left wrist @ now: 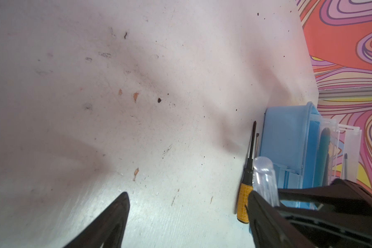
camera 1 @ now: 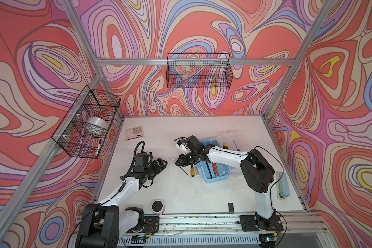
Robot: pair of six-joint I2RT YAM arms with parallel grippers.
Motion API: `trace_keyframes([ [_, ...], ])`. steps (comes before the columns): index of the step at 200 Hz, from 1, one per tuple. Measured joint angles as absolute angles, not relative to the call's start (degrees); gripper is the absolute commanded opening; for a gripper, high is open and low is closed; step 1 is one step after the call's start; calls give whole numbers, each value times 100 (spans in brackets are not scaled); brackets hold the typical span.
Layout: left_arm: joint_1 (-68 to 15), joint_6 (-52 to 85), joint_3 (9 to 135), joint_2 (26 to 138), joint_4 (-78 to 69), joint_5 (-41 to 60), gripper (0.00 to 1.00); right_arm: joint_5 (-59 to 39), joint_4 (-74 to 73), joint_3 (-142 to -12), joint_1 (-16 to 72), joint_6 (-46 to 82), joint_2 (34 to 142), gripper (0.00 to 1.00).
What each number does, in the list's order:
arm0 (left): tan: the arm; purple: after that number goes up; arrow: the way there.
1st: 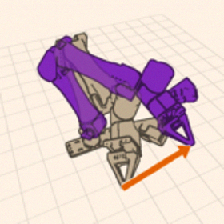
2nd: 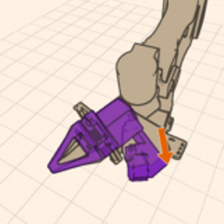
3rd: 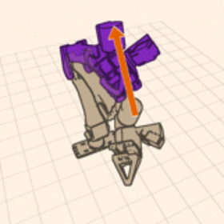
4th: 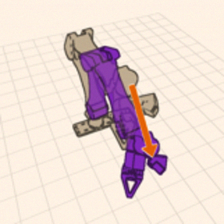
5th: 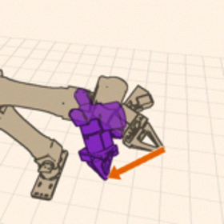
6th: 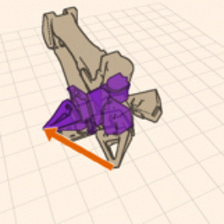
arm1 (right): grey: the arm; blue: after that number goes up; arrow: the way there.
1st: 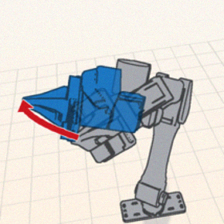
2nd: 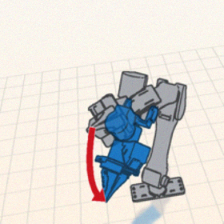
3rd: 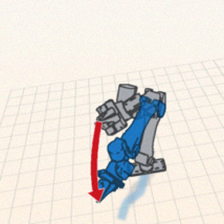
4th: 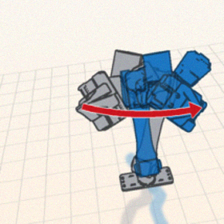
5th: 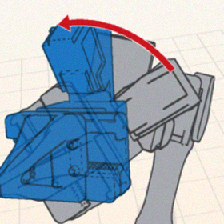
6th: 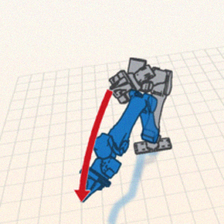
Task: Pack the tool kit
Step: 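Lift the clear screwdriver with the right gripper and carry it over the lid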
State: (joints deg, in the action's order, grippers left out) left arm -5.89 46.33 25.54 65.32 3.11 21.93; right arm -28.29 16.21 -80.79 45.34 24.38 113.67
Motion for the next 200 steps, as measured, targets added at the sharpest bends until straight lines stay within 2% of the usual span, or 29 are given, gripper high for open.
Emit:
trace_keyframes([
  [61,-589,4630,2576,6510,316,2191,86,-2714,1984,-7483,4206,2495,10079,0],
  [124,-589,4628,2650,6530,307,2191,86,-1448,3251,-7391,3157,2139,8329,0],
  [172,-589,4626,2652,6545,307,2189,86,-307,4224,-7387,2274,1785,8058,0],
  [200,-589,4615,2655,6611,287,2193,86,-21,4318,-7271,1916,1623,8060,0],
])
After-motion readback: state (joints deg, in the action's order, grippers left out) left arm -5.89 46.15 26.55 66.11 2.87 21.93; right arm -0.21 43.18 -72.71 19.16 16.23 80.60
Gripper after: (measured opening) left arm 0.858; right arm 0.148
